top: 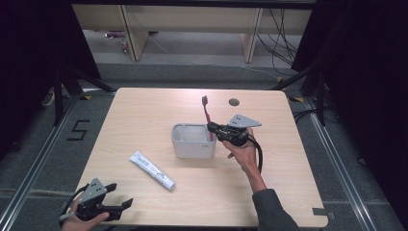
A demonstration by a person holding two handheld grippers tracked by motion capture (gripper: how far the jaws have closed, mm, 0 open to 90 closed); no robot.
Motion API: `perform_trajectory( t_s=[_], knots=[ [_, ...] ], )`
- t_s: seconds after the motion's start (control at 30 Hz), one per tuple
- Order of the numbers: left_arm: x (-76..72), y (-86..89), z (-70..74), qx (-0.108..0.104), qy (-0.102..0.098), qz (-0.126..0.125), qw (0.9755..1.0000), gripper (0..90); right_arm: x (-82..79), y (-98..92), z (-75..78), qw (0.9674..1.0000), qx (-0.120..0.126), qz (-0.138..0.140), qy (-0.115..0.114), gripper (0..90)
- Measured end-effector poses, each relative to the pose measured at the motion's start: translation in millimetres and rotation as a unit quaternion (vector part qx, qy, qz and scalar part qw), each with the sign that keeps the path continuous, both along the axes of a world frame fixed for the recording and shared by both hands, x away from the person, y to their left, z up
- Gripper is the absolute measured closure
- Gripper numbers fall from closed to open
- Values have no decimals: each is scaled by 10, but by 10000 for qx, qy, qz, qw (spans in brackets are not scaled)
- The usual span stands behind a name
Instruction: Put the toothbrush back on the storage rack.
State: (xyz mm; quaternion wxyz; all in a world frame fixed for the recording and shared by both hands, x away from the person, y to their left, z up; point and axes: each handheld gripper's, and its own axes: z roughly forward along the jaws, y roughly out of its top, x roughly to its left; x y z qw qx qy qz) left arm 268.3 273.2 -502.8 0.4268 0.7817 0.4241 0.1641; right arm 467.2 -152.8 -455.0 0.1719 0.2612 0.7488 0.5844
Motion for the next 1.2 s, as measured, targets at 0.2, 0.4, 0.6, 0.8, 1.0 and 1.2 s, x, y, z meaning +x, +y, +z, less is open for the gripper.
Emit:
perform_trajectory(
  t_s=[0.2, 0.4, 0.6, 0.8, 1.0, 1.2],
  knots=[
    [2, 4, -1, -9, -13, -23, 10000, 157, -11, 13, -6, 9999, -102, -94, -37, 836],
    [1, 7, 1, -16, -19, -24, 10000, 157, -3, 27, -13, 9998, -168, -20, -59, 836],
    [0, 5, 0, -38, -26, -8, 10000, 157, -9, 42, -14, 9995, -302, -39, -67, 837],
    [0, 5, 0, -31, -22, -13, 10000, 157, -6, 37, -18, 9994, -336, -92, -67, 836],
    [-1, 7, 0, -34, -21, -9, 10000, 157, -7, 40, -21, 9996, -260, -50, 63, 833],
    [-2, 7, 0, -29, -17, -12, 10000, 157, -2, 46, -25, 9996, -281, -23, 67, 823]
  ],
)
